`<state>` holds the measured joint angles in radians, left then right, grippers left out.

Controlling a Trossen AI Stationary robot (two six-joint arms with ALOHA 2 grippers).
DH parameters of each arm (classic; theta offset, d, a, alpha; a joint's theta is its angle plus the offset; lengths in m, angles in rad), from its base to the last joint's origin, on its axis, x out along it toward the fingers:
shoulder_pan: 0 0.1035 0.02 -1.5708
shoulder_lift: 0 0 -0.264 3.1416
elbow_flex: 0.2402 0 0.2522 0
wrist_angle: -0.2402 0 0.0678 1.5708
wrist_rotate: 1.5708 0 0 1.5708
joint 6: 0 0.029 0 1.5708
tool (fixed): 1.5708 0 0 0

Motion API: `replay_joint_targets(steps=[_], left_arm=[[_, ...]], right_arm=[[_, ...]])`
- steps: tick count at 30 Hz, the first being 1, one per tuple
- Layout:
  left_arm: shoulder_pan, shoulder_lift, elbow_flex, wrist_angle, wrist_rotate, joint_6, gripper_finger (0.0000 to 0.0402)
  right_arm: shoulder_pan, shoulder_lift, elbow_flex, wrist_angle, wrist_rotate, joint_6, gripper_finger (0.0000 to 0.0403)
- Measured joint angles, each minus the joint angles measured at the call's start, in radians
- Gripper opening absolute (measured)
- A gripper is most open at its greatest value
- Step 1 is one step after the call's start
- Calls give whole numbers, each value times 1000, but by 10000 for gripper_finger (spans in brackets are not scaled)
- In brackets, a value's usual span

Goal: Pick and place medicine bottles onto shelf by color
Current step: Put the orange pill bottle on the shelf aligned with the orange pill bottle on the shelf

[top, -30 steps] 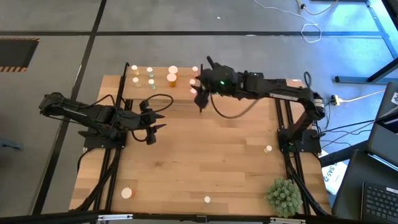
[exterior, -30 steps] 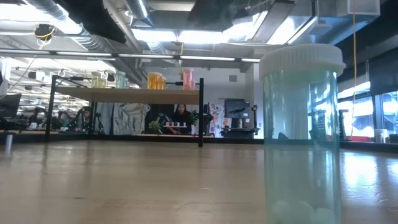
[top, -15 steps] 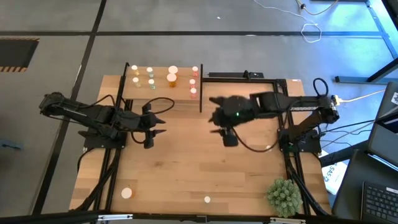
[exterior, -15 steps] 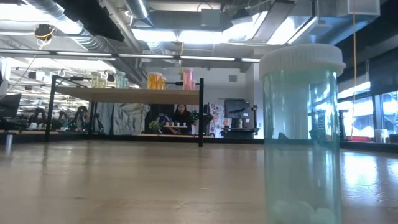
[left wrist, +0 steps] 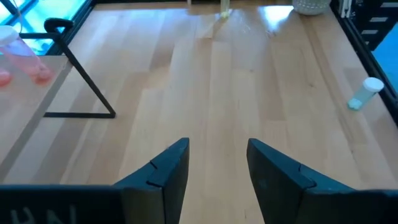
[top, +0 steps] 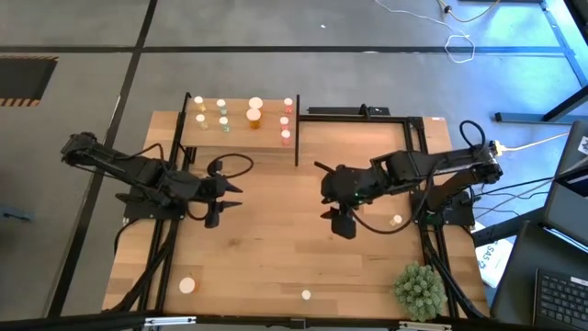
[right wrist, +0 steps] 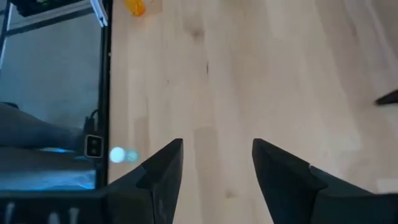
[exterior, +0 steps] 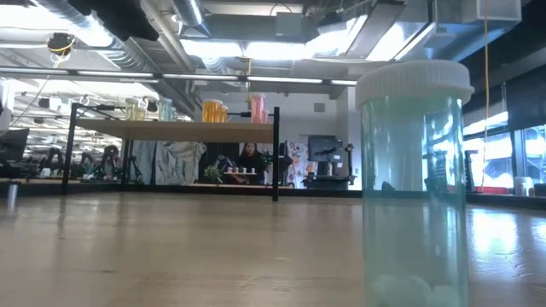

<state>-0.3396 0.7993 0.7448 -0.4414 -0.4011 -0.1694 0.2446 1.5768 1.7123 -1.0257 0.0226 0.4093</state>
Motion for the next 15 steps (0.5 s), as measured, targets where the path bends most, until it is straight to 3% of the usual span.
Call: replay_joint_targets(steps=[7,15], left_arm=[[-22,-3,0,-1,0,-4,156],[-54,-3,0,0,-1,-3,156]], right_arm=[[42,17,-2,-68,-99,4,194],[100,112,-2,-63,-117,-35,194]])
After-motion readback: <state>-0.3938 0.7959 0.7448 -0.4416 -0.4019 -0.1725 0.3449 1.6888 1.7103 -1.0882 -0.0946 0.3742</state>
